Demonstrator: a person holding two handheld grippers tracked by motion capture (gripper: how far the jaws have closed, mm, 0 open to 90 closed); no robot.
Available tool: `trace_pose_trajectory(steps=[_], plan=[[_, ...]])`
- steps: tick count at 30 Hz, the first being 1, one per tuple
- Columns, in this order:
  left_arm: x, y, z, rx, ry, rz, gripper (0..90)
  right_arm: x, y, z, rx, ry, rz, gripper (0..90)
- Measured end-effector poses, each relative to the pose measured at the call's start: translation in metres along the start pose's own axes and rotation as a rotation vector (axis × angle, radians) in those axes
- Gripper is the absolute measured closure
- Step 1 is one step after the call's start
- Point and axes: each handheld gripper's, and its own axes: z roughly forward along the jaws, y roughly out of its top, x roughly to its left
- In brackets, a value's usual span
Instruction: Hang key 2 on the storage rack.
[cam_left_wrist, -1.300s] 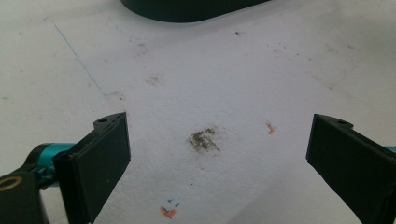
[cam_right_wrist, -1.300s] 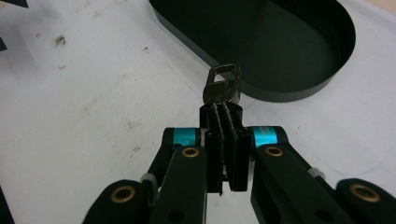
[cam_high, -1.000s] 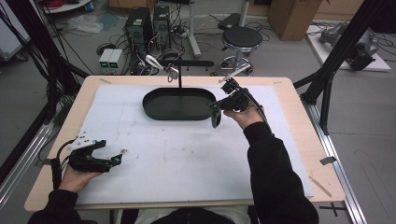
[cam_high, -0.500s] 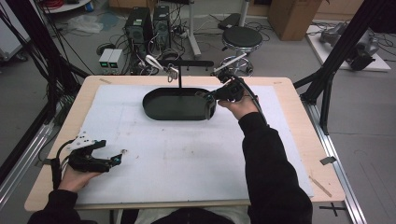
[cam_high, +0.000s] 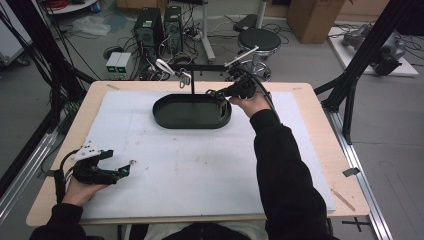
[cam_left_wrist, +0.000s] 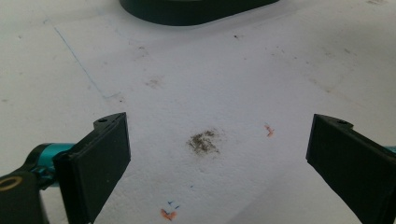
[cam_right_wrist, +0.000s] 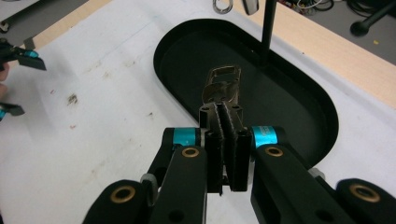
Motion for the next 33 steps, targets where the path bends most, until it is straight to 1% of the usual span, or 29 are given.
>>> trace_pose_trajectory(steps=[2,5,11,15,18,20,24,25,26,28,29,31,33], plan=[[0.0,0.0,0.0,-0.002,0.003,0.001,6.9,-0.001,0.004,0.002,0.014,-0.01,0.0,88.2],[0.001,0.0,0.0,-0.003,0.001,0.0,6.8,-0.002,0.009,0.003,-0.003,0.0,0.005,88.2],[0.001,0.0,0.001,-0.005,-0.001,0.002,6.8,-0.004,0.017,0.003,-0.024,0.005,0.016,88.2],[0.001,0.0,0.0,-0.009,0.001,-0.003,6.9,-0.001,0.029,0.002,-0.035,-0.022,0.003,88.2],[0.001,-0.001,0.002,0.0,-0.002,0.0,6.8,-0.002,0.039,0.001,-0.066,-0.028,-0.006,88.2],[0.001,-0.001,0.002,0.006,-0.009,0.01,6.8,-0.001,0.045,0.003,-0.064,-0.034,-0.005,88.2],[0.001,-0.001,0.001,-0.007,-0.007,0.005,6.9,0.0,0.054,0.008,-0.052,-0.066,-0.017,88.2],[0.001,-0.001,0.001,-0.006,-0.006,0.006,6.9,0.0,0.055,0.009,-0.046,-0.07,-0.006,88.2],[0.001,-0.001,0.001,-0.007,-0.006,0.005,6.8,-0.001,0.056,0.011,-0.052,-0.074,-0.01,88.2],[0.0,0.0,0.001,-0.007,-0.007,0.009,6.9,-0.003,0.056,0.014,-0.056,-0.081,-0.002,88.2],[0.0,0.0,0.002,-0.006,-0.007,0.008,6.9,-0.004,0.055,0.015,-0.049,-0.087,0.01,88.2],[0.0,-0.001,0.001,-0.005,-0.006,0.011,6.8,-0.007,0.054,0.019,-0.048,-0.094,0.004,88.2],[0.0,0.0,0.001,-0.01,-0.005,0.006,6.9,-0.01,0.052,0.022,-0.042,-0.093,0.024,88.2]])
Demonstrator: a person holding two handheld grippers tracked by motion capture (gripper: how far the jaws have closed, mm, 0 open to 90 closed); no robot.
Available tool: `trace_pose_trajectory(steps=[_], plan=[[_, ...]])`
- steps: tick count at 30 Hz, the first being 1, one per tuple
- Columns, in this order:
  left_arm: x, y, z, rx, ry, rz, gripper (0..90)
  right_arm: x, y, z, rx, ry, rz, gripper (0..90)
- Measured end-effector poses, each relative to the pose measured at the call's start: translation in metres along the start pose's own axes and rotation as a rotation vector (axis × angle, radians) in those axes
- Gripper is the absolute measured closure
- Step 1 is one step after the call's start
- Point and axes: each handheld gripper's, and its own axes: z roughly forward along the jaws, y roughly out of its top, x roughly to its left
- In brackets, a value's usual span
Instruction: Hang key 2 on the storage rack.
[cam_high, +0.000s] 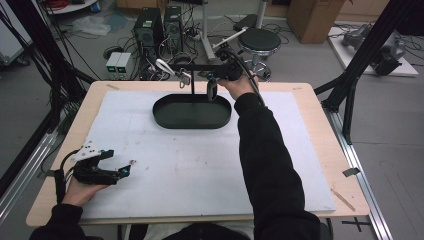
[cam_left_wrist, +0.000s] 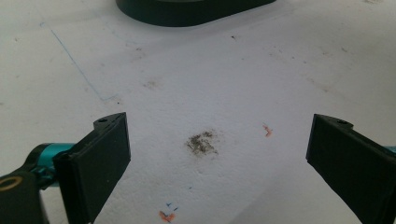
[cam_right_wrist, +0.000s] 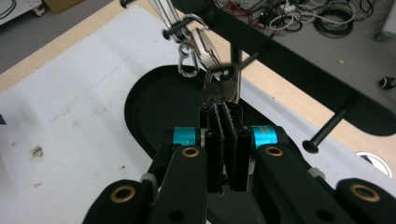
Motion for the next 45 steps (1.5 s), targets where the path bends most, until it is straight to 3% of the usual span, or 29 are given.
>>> trace_pose_trajectory(steps=[12,19,24,32,34,35,38,39,45], plan=[[0.0,0.0,-0.001,-0.001,-0.004,0.002,6.8,0.001,-0.006,0.017,0.039,-0.034,-0.026,88.1],[0.0,0.0,-0.001,-0.006,0.0,0.002,6.9,-0.005,-0.006,0.026,0.038,-0.069,0.0,88.1],[0.0,0.001,-0.001,-0.007,0.002,0.002,6.9,-0.007,-0.005,0.033,0.006,-0.078,0.031,88.0],[0.001,0.0,-0.002,-0.008,0.001,0.001,6.9,-0.007,-0.005,0.043,0.005,-0.142,0.027,86.4],[0.001,0.0,-0.002,-0.013,0.002,-0.002,6.8,-0.009,-0.008,0.043,-0.005,-0.132,0.037,83.9],[0.001,0.001,-0.002,-0.014,0.002,-0.003,6.8,-0.008,-0.009,0.043,-0.017,-0.119,0.038,81.7],[0.001,0.001,-0.003,-0.017,0.009,-0.01,6.9,-0.007,-0.015,0.041,-0.055,-0.061,0.049,63.9],[0.002,0.001,-0.003,-0.023,0.011,-0.015,6.8,-0.006,-0.017,0.041,-0.071,-0.05,0.03,58.9],[0.003,0.001,-0.004,-0.027,0.017,-0.025,6.8,0.007,-0.021,0.039,-0.031,0.0,-0.02,20.3]])
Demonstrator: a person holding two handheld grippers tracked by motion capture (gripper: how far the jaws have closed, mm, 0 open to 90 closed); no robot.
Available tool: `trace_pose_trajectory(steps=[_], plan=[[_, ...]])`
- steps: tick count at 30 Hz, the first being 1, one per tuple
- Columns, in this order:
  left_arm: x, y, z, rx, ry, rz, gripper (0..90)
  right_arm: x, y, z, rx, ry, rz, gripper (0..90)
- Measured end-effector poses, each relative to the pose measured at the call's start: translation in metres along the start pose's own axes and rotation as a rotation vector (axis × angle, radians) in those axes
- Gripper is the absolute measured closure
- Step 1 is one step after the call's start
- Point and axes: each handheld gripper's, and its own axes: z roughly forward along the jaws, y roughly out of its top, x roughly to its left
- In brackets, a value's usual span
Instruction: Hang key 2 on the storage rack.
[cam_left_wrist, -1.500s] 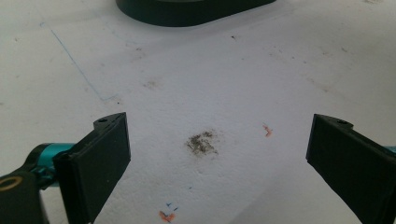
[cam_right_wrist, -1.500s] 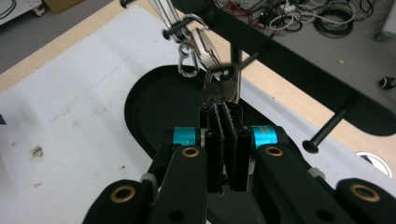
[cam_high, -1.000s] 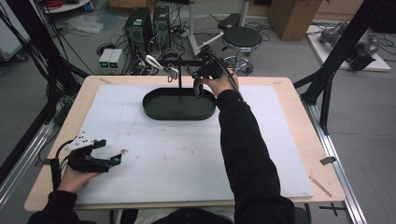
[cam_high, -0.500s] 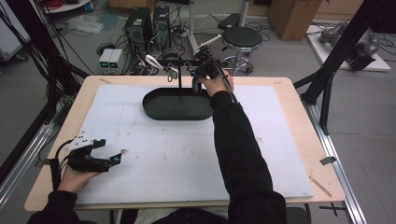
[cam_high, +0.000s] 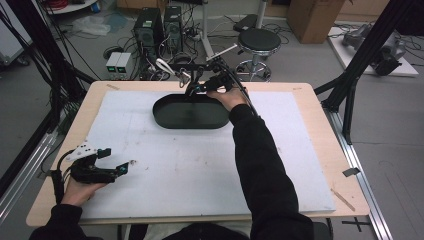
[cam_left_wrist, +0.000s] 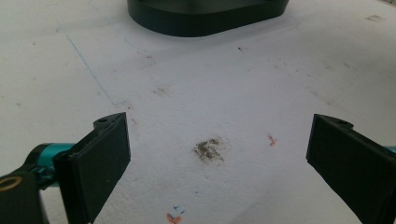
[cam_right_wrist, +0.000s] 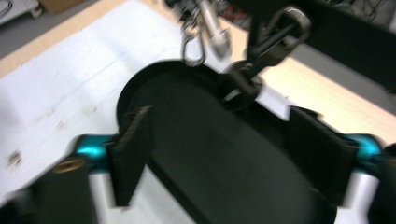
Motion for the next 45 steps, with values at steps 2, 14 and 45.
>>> trace_pose_trajectory(steps=[2,14,45], plan=[[-0.001,0.0,0.0,0.004,0.0,0.004,6.8,0.003,-0.001,0.0,0.021,0.023,-0.013,9.1],[-0.001,-0.001,0.001,0.006,0.003,0.002,6.8,-0.004,-0.019,-0.036,0.005,-0.06,-0.015,2.0],[0.0,-0.001,0.001,0.013,0.019,0.006,6.8,-0.045,-0.123,-0.099,-0.06,-0.169,0.062,2.0]])
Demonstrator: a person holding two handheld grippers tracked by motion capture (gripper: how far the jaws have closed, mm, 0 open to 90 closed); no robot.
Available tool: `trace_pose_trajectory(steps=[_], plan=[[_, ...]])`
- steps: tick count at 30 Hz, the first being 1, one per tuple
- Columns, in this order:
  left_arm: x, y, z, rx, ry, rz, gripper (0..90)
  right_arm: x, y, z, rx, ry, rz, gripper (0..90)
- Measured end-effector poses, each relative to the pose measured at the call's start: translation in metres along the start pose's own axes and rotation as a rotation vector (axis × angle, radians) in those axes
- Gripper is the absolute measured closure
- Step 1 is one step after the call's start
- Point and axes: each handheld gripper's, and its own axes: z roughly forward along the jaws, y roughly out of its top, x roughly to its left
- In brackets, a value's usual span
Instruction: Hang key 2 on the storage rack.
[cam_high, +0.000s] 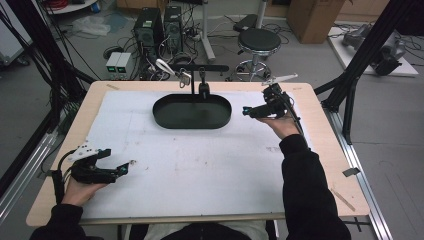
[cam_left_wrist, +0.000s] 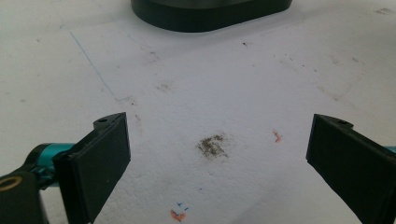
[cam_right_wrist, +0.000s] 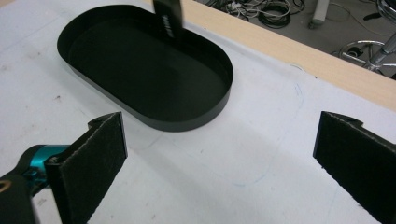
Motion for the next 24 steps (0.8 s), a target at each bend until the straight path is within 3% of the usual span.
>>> trace_pose_trajectory(steps=[24], plan=[[0.0,0.0,0.001,0.004,0.004,0.002,6.8,-0.014,-0.076,-0.026,-0.012,-0.032,0.045,2.0]])
